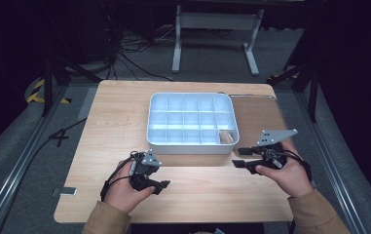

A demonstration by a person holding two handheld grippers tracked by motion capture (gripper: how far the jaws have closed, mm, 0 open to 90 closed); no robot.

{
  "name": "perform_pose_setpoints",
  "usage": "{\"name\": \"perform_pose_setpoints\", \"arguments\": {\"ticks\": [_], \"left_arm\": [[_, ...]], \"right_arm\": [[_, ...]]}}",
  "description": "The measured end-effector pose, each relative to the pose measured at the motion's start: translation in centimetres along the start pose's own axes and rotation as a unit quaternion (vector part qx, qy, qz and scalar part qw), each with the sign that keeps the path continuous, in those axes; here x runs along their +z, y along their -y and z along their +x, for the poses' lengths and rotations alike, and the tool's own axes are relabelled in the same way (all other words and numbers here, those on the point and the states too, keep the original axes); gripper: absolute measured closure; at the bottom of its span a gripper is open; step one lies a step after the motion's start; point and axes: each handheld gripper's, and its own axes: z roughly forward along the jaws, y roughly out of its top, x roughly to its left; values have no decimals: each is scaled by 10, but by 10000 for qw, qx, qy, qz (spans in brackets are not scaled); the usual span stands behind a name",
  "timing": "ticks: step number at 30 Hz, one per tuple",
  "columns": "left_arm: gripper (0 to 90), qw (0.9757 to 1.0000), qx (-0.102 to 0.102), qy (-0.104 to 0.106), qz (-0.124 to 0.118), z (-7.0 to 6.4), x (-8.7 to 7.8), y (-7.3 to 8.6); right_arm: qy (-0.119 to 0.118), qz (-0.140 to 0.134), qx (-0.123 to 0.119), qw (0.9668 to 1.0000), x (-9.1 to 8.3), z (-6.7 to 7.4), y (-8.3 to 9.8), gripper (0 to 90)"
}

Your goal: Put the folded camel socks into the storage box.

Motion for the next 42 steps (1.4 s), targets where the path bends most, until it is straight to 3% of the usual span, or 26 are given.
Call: {"name": "perform_pose_setpoints", "arguments": {"ticks": [3, 6, 15, 20, 27, 29, 33, 42], "left_arm": [[360, 10000, 9, 2, 14, 0, 0, 0], [360, 10000, 16, 5, 2, 0, 0, 0], [359, 10000, 45, -9, 21, 1, 0, 1], [359, 10000, 12, 4, 63, 1, 1, 1], [359, 9999, -4, 14, 138, 3, 5, 3], [359, 9999, -5, 27, 158, 4, 7, 4], [359, 9998, -31, 47, 215, 5, 9, 5], [356, 9993, -49, 85, 353, 6, 14, 8]], "right_arm": [[26, -137, 85, 9999, 4, 1, 12, 496], [34, 69, 23, 10000, 9, 2, 17, 487], [71, 15, 141, 9999, 19, 2, 39, 473], [-19, -95, 109, 9999, 31, -1, 55, 467], [181, 154, -16, 9997, 47, -2, 76, 466], [169, 209, 73, 9996, 51, -1, 81, 463], [237, 354, 13, 9991, 57, 1, 87, 462], [305, 209, -47, 9993, 62, 9, 95, 438]]}}
